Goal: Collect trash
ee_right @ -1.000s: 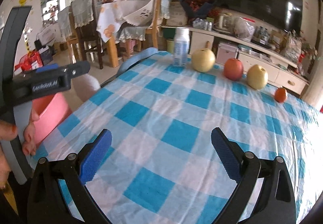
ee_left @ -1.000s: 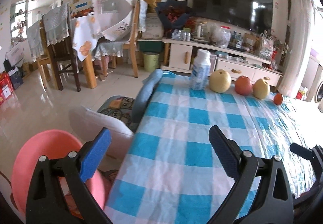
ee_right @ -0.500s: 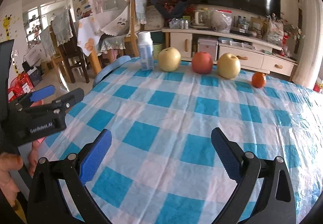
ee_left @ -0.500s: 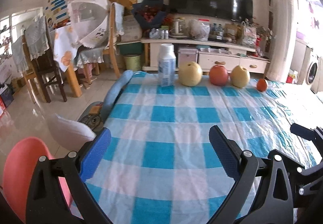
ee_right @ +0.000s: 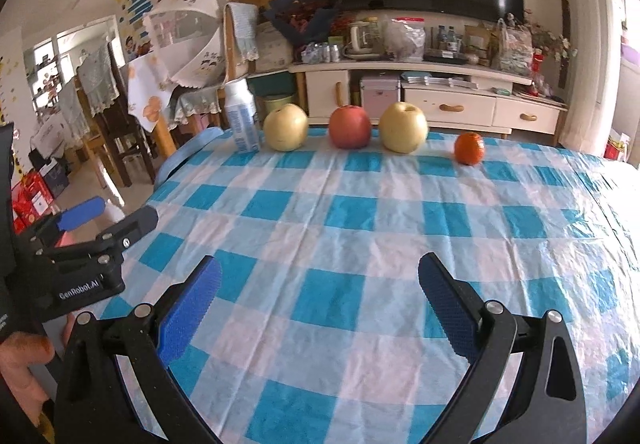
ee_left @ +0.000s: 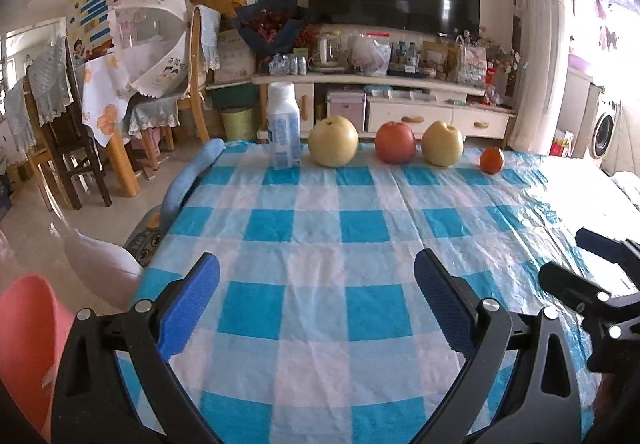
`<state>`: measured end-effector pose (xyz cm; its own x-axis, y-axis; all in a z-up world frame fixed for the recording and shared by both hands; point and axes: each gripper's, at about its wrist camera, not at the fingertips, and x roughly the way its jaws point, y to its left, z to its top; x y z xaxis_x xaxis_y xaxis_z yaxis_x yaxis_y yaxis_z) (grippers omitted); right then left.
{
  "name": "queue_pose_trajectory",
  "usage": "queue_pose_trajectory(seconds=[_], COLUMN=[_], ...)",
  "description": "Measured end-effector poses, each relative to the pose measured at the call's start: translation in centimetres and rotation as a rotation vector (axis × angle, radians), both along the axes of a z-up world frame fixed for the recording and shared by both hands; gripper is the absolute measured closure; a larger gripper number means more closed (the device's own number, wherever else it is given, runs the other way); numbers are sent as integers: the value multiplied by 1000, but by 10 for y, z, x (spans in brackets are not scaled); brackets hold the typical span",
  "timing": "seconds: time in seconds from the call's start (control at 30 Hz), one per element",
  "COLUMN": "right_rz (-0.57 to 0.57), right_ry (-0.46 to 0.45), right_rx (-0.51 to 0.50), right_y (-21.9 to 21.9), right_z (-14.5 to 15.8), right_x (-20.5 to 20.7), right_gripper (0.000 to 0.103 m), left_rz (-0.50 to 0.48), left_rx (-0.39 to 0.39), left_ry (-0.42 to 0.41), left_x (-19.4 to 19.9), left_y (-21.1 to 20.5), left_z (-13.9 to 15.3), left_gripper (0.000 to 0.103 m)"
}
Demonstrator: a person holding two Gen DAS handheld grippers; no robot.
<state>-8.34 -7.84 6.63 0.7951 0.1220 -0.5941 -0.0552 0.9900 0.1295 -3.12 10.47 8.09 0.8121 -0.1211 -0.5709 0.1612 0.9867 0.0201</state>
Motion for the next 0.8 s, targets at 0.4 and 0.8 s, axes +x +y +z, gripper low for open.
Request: queue_pose_trajectory(seconds=[0.4,0.8], right_rz=[-68,-120], right_ry=[-16,-20], right_rx=[22,33], right_y=[-38,-69], right_z=[2,3], right_x=[-5,-7], right_gripper=[5,5], left_rz=[-58,-72], left_rx=[49,39], left_ry=[20,-3], left_x=[-1,-4], left_y=[-47,-76], left_z=[-9,-9], left_gripper=[5,4])
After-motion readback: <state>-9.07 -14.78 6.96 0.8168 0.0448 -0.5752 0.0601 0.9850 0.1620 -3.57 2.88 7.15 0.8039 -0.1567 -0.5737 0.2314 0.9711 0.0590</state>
